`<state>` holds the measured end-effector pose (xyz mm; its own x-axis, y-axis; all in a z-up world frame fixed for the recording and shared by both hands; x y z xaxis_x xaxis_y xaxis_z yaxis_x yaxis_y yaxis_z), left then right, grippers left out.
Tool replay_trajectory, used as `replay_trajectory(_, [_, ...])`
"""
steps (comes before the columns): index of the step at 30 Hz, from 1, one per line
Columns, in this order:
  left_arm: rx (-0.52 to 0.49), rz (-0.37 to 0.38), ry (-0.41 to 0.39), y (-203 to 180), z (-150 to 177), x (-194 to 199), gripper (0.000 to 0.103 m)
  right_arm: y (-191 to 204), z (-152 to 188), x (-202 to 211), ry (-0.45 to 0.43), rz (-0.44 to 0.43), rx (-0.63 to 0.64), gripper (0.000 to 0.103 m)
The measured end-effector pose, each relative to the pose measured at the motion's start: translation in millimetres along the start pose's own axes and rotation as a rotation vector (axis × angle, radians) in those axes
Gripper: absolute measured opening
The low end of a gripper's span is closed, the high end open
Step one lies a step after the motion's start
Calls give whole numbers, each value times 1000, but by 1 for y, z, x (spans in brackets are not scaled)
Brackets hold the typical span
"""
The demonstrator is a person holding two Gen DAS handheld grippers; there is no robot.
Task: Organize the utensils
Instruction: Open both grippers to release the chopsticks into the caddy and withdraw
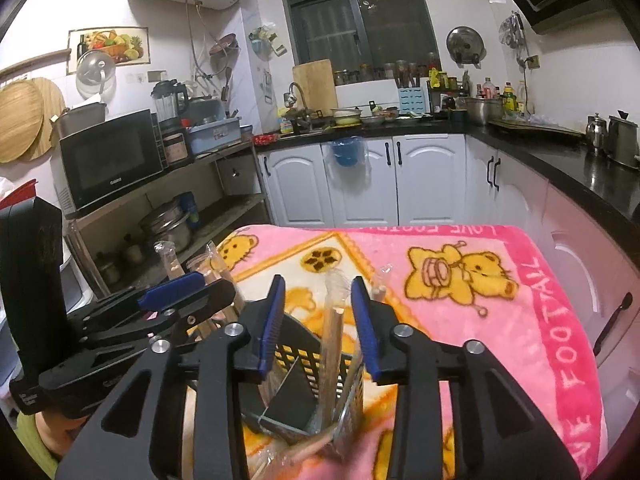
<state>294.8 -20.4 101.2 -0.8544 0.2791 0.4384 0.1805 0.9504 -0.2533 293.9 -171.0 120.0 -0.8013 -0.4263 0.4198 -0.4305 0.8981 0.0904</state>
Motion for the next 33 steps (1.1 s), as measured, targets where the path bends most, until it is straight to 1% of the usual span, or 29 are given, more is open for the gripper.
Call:
replay_trajectory(2, [10,-3,-1,3,2,5,58,0,0,3,0,4,0,41])
replay_trajectory(3, [13,-5,-3,3,3,7,59,-1,1,6,-1,4,-1,43])
replay_trajectory(5, [17,-8,-6,5,4,11,62,-1,2,10,-5,5,-2,46])
replay_trajectory(7, [20,-10,-7,6,6,14,70,-2,3,15,-3,8,-1,49])
replay_trajectory(11, [28,-17,-13,7,9,24,79,-2,7,24,-5,12,3,55])
replay_trajectory(15, [29,-18,-15,7,13,32,85,-1,13,35,-10,28,12,62])
replay_trajectory(18, [27,-23,-21,8,17,41,88,1,19,43,-8,38,21,64])
replay_trajectory(20, [30,-20,-22,8,21,46,92,2,23,46,-6,43,23,66])
replay_trajectory(24, [22,-30,-20,8,30,54,92,6,32,55,-2,49,36,70])
replay_trajectory(33, [26,-54,1,12,52,66,92,16,54,65,26,53,62,71])
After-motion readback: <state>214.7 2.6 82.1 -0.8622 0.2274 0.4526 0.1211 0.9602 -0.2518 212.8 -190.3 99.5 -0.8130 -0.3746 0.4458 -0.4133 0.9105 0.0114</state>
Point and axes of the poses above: each gripper's, at about its wrist camera, not at the fingertips, and x roughly against the way its jaws point, y to its left, z to its underside, the point moved 3 cm from there along -x, roughly the way its jaws point, and after that the axes turned 5 degrees about x, right-handed, at the moved point
